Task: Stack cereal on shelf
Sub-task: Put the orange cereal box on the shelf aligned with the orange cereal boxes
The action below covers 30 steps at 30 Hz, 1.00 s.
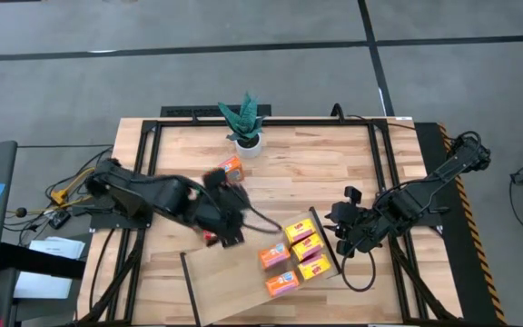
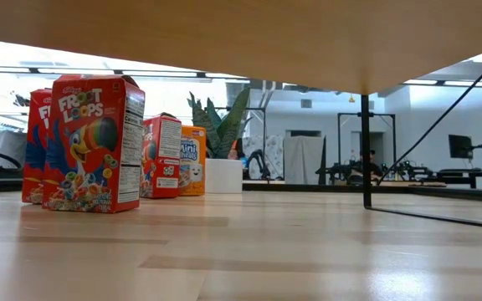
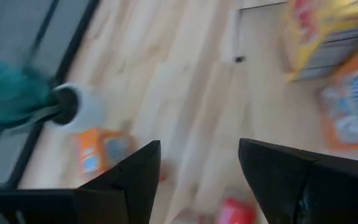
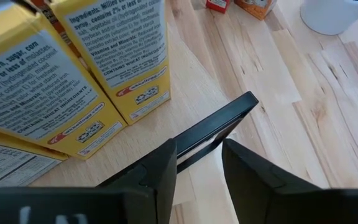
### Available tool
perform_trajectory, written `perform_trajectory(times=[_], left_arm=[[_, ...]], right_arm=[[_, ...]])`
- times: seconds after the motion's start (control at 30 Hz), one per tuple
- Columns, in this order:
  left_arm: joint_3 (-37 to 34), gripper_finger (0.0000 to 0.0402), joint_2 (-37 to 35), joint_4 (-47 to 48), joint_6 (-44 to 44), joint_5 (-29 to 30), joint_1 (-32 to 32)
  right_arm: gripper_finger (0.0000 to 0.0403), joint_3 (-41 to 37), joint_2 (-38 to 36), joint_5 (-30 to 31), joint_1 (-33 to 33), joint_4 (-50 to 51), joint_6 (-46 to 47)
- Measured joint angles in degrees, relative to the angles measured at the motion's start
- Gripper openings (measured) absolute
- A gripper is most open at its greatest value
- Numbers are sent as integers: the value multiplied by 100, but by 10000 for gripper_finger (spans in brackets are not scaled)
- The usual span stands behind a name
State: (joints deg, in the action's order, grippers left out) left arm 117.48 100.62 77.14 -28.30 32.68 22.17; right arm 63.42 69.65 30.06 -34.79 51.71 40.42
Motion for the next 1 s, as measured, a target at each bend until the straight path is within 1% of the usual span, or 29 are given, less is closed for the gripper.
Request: perform_trajectory(times=[0.07,0.2,0.3,0.4,0.43,0.5,0.6,0.77,0.87,1.0], left_arm=[[5,213,-132,285,32,40,-39],[5,238,-218,698,592,29,-199],[-29,265,-221,1003,1018,-98,-505],[-241,292,-226,902,1195,-106,-955],[-277,299,-214,878,1238,-204,-1121],[-436,311,-230,684,1440,-367,-1489],[-862,321,-238,224,1816,-680,-1968],[-1809,325,-413,-658,2195,-1186,-2683],[-2366,325,-568,-1335,2374,-1207,-3003],[-2845,325,-671,-1859,2520,-1245,-3282]], right_arm=[[161,0,0,0,0,-9,0],[174,0,0,0,0,-12,2],[187,0,0,0,0,-18,4],[199,0,0,0,7,-87,4],[203,0,0,1,9,-117,4],[210,0,0,1,7,-187,7],[217,0,0,32,9,-223,131],[219,0,0,136,13,-239,328],[217,0,0,136,45,-251,326],[219,0,0,138,144,-274,367]])
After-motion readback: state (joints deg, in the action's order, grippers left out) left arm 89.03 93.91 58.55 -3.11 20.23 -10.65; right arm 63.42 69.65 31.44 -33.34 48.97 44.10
